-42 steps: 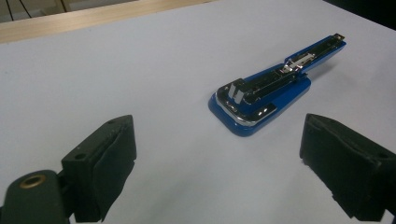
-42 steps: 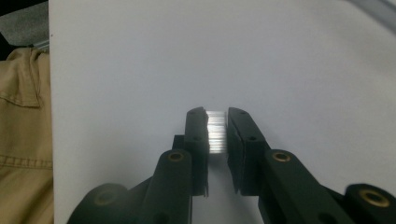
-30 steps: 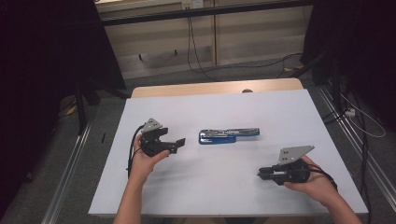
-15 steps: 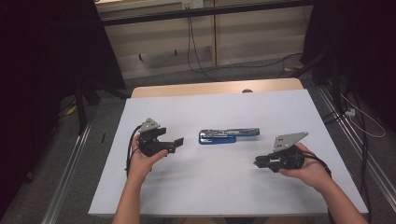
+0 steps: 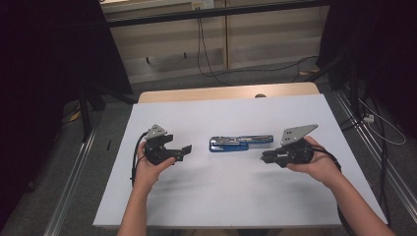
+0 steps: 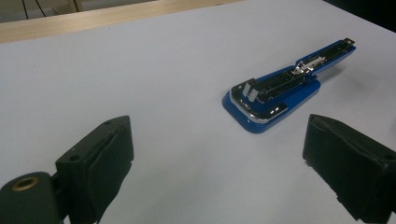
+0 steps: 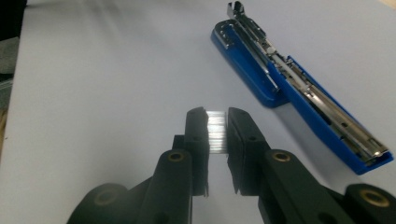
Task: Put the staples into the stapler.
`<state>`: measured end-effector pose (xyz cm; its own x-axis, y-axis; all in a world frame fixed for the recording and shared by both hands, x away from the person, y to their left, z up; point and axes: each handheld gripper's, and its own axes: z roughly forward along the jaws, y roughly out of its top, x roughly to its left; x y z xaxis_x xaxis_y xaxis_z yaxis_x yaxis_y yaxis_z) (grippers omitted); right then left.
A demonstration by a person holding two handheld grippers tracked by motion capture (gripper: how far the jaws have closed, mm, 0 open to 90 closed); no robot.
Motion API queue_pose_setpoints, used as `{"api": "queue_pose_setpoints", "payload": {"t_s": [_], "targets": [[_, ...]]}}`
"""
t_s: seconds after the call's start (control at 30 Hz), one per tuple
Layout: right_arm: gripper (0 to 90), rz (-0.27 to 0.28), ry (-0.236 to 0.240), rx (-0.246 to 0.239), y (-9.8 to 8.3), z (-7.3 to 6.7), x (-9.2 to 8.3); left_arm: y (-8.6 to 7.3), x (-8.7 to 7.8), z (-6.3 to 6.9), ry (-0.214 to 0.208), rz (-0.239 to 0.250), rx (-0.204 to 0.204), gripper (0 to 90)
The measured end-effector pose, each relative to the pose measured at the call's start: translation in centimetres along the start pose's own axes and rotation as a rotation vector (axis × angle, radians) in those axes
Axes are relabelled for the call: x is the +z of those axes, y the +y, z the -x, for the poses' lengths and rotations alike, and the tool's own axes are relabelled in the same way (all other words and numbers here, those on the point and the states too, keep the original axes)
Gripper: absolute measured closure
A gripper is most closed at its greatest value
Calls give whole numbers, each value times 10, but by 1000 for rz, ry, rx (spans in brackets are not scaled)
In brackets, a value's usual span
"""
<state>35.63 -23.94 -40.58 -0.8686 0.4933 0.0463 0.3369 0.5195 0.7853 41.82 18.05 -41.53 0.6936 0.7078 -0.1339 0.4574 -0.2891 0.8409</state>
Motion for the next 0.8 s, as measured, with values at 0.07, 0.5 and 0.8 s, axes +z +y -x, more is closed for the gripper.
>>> {"api": "queue_pose_setpoints", "payload": {"t_s": [0.07,0.5,0.8], "targets": [[794,1,12,3,4,2,2,0,0,0,-3,1,-1,88],[794,2,37,-9,24,12,12,-1,-1,-1,-6,-1,-7,88],[794,-8,35,-13,31,21,17,-1,0,0,-8,-7,-7,88]]}}
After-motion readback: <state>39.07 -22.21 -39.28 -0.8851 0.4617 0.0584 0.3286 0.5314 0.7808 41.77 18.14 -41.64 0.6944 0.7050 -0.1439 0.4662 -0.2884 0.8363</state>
